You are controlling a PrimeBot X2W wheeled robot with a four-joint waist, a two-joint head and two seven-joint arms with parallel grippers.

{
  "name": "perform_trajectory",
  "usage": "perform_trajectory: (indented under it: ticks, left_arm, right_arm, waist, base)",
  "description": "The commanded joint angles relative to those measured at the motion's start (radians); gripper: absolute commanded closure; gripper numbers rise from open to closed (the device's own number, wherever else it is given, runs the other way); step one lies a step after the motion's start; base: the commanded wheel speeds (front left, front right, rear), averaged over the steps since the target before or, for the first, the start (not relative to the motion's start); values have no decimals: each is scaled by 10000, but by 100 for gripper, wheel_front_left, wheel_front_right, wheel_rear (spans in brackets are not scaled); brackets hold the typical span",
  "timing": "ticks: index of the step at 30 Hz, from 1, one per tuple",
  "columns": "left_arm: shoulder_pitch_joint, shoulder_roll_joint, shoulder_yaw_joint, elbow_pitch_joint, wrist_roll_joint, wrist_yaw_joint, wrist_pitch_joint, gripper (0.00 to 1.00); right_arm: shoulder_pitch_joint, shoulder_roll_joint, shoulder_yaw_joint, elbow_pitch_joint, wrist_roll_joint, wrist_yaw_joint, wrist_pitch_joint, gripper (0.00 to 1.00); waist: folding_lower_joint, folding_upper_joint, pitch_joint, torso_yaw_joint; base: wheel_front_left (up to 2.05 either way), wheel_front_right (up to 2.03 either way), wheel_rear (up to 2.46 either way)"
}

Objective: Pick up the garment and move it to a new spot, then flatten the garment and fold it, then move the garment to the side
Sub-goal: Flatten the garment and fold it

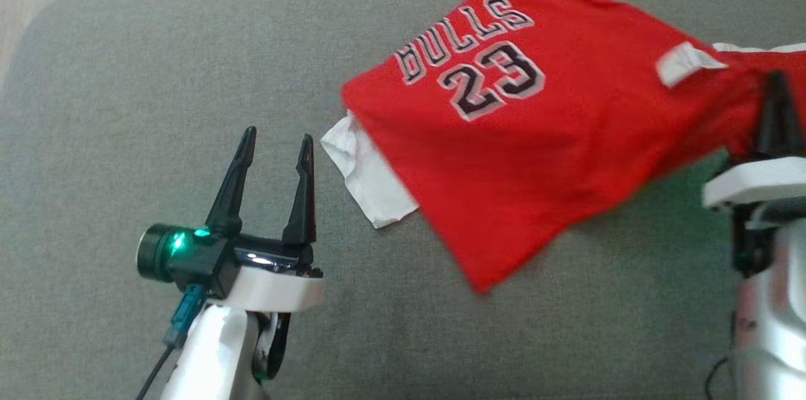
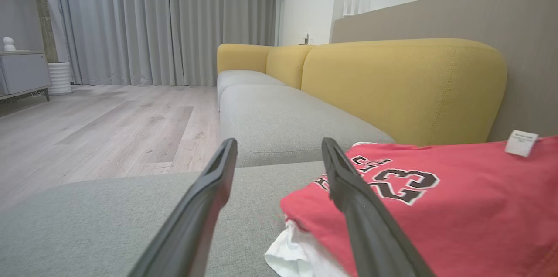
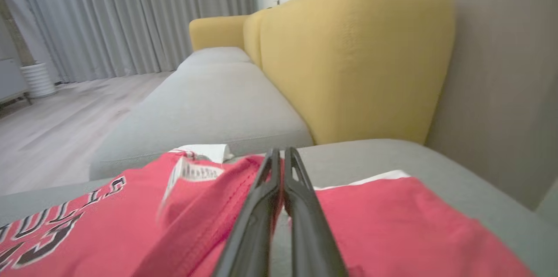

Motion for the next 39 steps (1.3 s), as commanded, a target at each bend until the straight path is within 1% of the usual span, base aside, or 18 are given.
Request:
perform_trajectory:
  ticks: [1, 2, 3, 8, 9, 10, 11, 16, 21, 23, 25, 29, 31, 34, 38, 39]
  left_arm:
    - [-169, 90, 357, -268, 72, -19, -51, 0]
    - [-171, 85, 375, -261, 78, -31, -51, 0]
    - [-165, 75, 386, -238, 93, -66, -51, 0]
    - [-85, 56, 446, -218, 142, -97, -51, 0]
    - [-69, 54, 459, -213, 151, -107, -51, 0]
    - [-54, 51, 472, -207, 160, -117, -51, 0]
    - [-39, 49, 487, -202, 169, -122, -51, 0]
    - [59, 45, 604, -211, 269, -135, -51, 0]
    - [189, 53, 700, -198, 311, -164, -51, 0]
    - [212, 50, 739, -184, 298, -179, -51, 0]
    - [196, 46, 760, -164, 280, -210, -51, 0]
    - [26, 57, 651, 73, 340, -362, -51, 0]
    - [-158, 116, 479, 497, 420, -492, -5, 0]
    - [-632, 195, 171, 1249, 513, -708, 368, 0]
    - [-1314, 241, 159, 2345, 438, -764, 854, 0]
    - [-1314, 241, 159, 2345, 438, -764, 854, 0]
  right_arm:
    - [-103, 25, 0, -484, -224, -7, 57, 100]
    - [-77, 25, -301, -614, -469, -7, 133, 100]
    - [-56, 25, -854, -803, -747, -7, 259, 100]
    - [-42, 25, -1610, -1000, -1382, -7, 584, 100]
    - [-45, 25, -1655, -974, -1431, -7, 613, 81]
    - [-54, 25, -1597, -931, -1407, -7, 586, 2]
    - [-65, 26, -1487, -881, -1330, -7, 523, 0]
    - [187, 26, 505, -779, 14, -7, -231, 0]
    - [1136, 26, 2611, -1403, 1482, -7, -601, 0]
    - [1537, 26, 3134, -1765, 1780, -7, -671, 0]
    - [1814, 26, 3338, -2080, 1974, -7, -710, 0]
    - [2006, 26, 3358, -2509, 1964, -7, -738, 0]
    - [1993, 26, 3305, -2669, 1899, -7, -742, 0]
    - [1974, 26, 3240, -2854, 1863, -7, -745, 0]
    - [1981, 26, 3358, -2986, 1901, -7, -747, 0]
    - [1981, 26, 3358, -2986, 1901, -7, -747, 0]
  waist:
    - [2, 0, -54, 18]
    - [2, 0, -84, 42]
    - [2, 0, -154, 112]
    - [2, 0, -301, 240]
    - [2, 0, -323, 254]
    - [2, 0, -344, 261]
    - [2, 0, -364, 258]
    - [2, 0, -514, 63]
    - [2, 0, -624, -227]
    - [2, 0, -613, -333]
    - [2, 0, -560, -428]
    - [2, 0, -348, -602]
    - [2, 0, -217, -690]
    - [2, 0, -7, -809]
    - [2, 0, 255, -1029]
    - [2, 0, 255, -1029]
  base:
    - [0, 0, 0]
    - [0, 0, 0]
    - [0, 0, 0]
    - [0, 0, 0]
    - [0, 0, 0]
    - [0, 0, 0]
    - [0, 0, 0]
    - [0, 0, 0]
    - [0, 0, 0]
    - [0, 0, 0]
    - [0, 0, 0]
    - [0, 0, 0]
    - [0, 0, 0]
    - [0, 0, 0]
    - [0, 0, 0]
    - [0, 0, 0]
